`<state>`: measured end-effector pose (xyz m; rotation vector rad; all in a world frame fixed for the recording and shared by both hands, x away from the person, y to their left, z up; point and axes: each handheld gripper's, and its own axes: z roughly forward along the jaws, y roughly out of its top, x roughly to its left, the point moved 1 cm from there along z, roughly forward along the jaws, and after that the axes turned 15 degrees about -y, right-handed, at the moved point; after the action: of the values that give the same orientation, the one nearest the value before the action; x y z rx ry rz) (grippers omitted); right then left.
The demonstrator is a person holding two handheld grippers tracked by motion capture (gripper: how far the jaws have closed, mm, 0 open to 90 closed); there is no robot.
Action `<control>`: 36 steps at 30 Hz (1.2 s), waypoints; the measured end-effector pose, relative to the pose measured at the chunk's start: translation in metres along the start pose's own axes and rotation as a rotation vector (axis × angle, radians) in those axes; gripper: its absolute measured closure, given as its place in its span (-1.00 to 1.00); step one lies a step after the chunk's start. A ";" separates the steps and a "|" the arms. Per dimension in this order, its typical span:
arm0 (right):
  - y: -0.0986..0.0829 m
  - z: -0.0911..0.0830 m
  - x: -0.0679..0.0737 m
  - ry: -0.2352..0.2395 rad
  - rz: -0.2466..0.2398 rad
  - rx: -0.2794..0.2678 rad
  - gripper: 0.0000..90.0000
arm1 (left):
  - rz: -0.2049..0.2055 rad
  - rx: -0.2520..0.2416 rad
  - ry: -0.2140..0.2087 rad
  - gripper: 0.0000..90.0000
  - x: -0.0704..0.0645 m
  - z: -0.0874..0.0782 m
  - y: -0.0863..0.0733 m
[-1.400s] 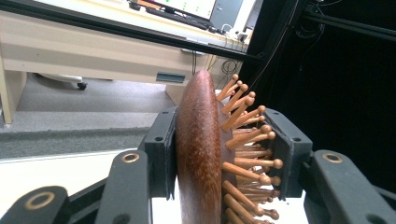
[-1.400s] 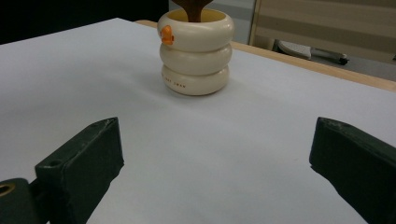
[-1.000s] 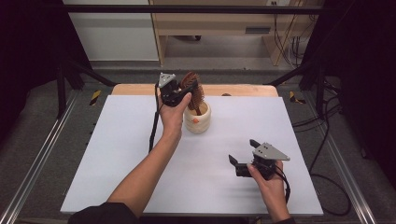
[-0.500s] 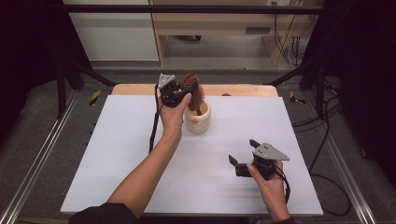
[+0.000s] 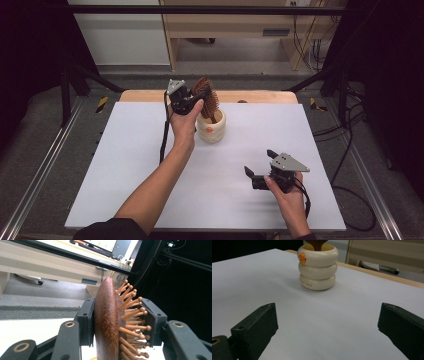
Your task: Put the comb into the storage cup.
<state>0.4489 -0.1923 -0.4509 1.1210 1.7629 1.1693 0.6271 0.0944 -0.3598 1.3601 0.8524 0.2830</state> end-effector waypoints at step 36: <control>0.000 0.001 0.001 0.005 -0.004 0.003 -0.93 | -0.015 -0.004 0.000 0.12 0.006 -0.001 -0.003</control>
<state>0.4493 -0.1915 -0.4515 1.1166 1.7702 1.1679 0.6295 0.0985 -0.3651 1.3500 0.8611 0.2727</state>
